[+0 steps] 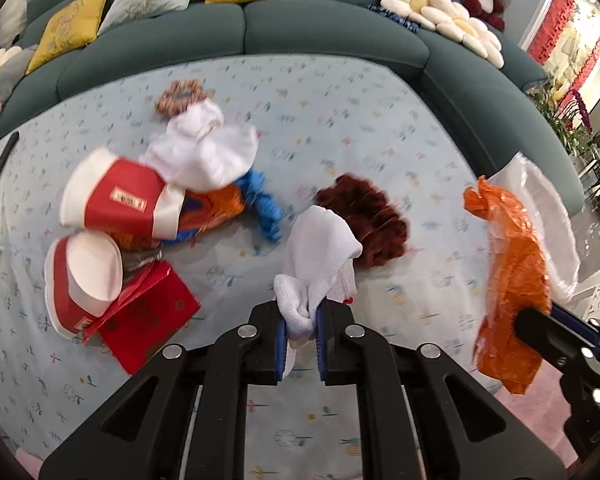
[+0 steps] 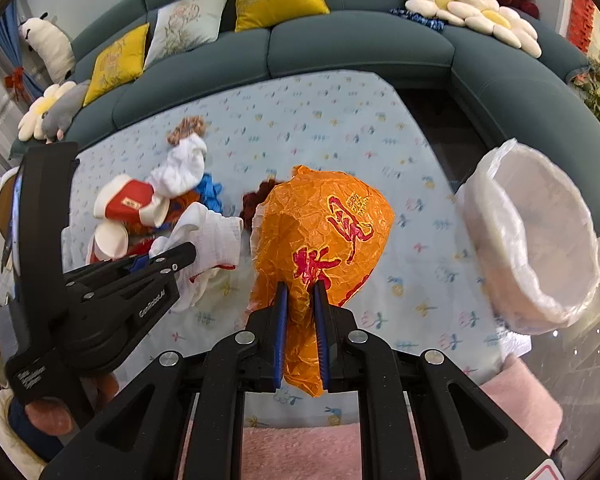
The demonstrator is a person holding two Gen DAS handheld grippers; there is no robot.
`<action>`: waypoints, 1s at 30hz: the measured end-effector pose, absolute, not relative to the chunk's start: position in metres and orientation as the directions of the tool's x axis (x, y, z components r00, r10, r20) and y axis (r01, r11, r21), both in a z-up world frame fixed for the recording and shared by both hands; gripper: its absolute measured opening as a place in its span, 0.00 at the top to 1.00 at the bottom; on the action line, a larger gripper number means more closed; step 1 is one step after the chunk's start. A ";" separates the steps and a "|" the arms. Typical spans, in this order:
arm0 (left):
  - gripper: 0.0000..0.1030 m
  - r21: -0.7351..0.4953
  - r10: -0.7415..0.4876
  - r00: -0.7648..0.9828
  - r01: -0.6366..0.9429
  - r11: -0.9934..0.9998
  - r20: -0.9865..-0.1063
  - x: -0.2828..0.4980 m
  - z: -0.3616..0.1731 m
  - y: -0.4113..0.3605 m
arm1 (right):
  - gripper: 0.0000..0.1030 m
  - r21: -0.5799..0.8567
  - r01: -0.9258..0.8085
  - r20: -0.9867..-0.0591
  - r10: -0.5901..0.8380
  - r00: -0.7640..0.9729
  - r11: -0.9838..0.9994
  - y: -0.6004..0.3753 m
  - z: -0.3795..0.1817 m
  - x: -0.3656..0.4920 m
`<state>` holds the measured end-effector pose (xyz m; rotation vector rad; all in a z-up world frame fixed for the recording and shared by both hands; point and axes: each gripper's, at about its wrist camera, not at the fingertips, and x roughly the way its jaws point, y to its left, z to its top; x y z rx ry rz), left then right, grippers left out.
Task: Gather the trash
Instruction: 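Grasp the white tissue with the left tool while the right tool lifts the orange bag, then carry both items over the white bin and open both tools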
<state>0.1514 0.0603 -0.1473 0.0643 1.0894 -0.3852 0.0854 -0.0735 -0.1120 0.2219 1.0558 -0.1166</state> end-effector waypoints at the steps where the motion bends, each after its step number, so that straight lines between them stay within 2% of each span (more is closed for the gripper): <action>1: 0.90 -0.140 -0.280 0.410 0.339 0.930 -0.868 0.150 -0.141 0.057 | 0.88 0.123 0.203 -0.869 0.007 0.495 0.971 -0.076 -0.109 0.085; 15: 0.90 -0.187 -0.371 0.476 0.390 0.902 -0.797 0.130 -0.062 -0.004 | 0.88 0.113 0.258 -0.793 -0.070 0.605 0.960 -0.135 -0.050 0.061; 30: 0.89 -0.161 -0.425 0.488 0.493 0.855 -0.762 0.106 -0.030 -0.093 | 0.88 0.089 0.343 -0.751 -0.163 0.640 0.935 -0.221 -0.027 0.027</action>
